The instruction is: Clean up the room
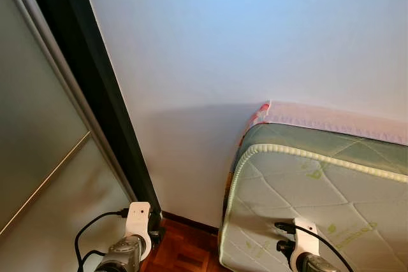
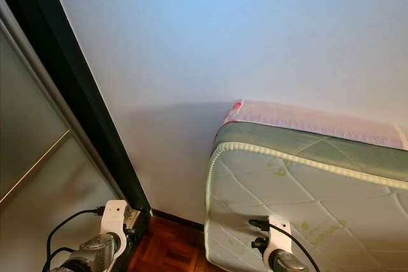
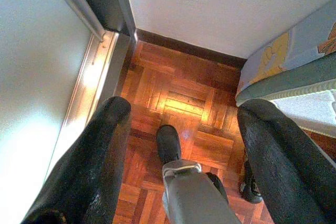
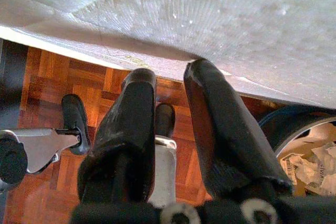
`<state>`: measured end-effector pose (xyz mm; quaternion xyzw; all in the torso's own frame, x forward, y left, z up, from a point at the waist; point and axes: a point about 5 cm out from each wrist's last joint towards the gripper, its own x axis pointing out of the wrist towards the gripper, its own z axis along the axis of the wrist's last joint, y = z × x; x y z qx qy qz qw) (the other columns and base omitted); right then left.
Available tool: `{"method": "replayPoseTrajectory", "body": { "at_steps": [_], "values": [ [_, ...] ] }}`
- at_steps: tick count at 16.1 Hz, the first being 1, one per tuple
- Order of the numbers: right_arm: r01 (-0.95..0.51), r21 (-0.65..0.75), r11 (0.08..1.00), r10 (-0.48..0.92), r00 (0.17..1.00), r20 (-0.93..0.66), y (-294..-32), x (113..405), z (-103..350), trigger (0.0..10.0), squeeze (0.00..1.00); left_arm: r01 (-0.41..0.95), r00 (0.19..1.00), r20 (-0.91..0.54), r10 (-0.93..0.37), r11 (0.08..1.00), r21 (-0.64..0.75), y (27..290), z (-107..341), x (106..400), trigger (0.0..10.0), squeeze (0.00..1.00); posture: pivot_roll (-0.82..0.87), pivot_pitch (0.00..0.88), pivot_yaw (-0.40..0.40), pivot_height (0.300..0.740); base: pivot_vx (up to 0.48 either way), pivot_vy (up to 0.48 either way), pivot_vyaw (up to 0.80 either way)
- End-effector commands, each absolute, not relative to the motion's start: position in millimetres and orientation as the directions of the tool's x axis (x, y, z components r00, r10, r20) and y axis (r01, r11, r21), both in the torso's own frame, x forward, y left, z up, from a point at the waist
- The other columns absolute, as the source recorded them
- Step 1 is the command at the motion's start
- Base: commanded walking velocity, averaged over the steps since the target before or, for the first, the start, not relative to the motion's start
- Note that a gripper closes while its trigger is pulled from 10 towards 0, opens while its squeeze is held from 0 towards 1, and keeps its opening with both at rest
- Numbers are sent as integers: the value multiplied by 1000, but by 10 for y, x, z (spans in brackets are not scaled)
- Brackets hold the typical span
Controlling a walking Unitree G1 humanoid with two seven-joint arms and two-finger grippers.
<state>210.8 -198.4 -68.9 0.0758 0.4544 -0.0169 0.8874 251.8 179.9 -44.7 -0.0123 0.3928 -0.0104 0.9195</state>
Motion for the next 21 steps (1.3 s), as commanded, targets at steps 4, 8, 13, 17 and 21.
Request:
{"method": "replayPoseTrajectory", "body": {
  "at_steps": [4,8,13,17,21],
  "values": [
    [75,115,991,43,630,-776,-1993,2259,-594,10000,0,9,680,-733,-26,1000,-28,1807,-473,2482,10000,0,137,0,-19,740,0,0,0],
    [72,117,991,46,627,-778,-1992,2252,-598,10000,0,12,677,-735,-28,1000,-28,1805,-478,2476,10000,0,139,0,-19,740,-131,0,0],
    [66,124,990,55,628,-776,-1986,2256,-596,10000,0,12,678,-734,-31,999,-31,1805,-476,2478,10000,0,138,0,-18,740,0,0,0],
    [63,125,990,58,628,-776,-1985,2259,-593,10000,0,11,679,-734,-31,999,-32,1804,-473,2482,10000,0,136,0,-16,740,0,0,0],
    [59,126,990,62,626,-777,-1984,2260,-593,10000,0,15,679,-734,-34,999,-32,1804,-472,2484,10000,0,136,0,-19,740,-63,0,0]
  ]
}}
